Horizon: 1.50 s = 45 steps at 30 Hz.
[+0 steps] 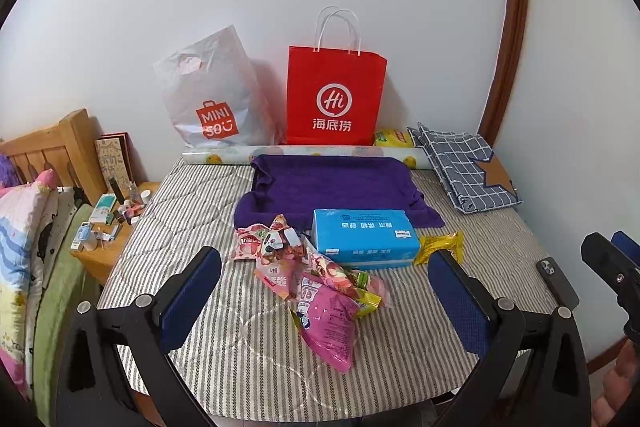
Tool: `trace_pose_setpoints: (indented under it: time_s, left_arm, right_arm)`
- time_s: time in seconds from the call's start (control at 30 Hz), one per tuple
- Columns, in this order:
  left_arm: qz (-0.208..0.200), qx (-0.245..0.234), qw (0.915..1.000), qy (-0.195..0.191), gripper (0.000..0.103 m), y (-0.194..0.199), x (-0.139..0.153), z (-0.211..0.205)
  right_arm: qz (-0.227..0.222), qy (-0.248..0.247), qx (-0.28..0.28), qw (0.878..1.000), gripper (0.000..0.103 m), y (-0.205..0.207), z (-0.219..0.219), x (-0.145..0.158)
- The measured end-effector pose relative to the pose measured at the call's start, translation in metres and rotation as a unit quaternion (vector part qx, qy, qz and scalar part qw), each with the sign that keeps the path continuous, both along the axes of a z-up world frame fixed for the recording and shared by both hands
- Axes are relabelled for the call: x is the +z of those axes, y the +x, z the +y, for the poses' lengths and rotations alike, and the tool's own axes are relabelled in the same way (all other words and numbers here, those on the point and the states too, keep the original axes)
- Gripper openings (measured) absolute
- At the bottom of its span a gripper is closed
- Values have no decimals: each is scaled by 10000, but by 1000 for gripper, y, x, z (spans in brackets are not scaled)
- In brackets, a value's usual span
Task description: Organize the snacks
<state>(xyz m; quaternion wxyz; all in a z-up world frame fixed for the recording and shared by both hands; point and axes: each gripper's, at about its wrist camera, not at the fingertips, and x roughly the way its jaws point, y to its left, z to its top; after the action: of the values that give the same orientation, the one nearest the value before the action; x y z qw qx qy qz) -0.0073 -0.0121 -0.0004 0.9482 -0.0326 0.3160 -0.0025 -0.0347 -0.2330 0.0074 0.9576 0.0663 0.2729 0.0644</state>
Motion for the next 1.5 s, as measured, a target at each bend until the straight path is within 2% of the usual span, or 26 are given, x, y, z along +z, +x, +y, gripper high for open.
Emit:
trace_pose_setpoints:
  time_s: [1.03,1.3,1.5]
  left_arm:
    - [46,100,9999,35,102,2,-5,9]
    - [208,234,9995,87,103,13,-22,17]
    - [591,426,9971,206,103,31,-46,27]
  right_arm:
    - [51,-30,36,10000,103,-1,4,-6]
    - [393,-61,94,9992,103,21,7,-27]
    - [697,-288,-10,9972,103,40,12,-54]
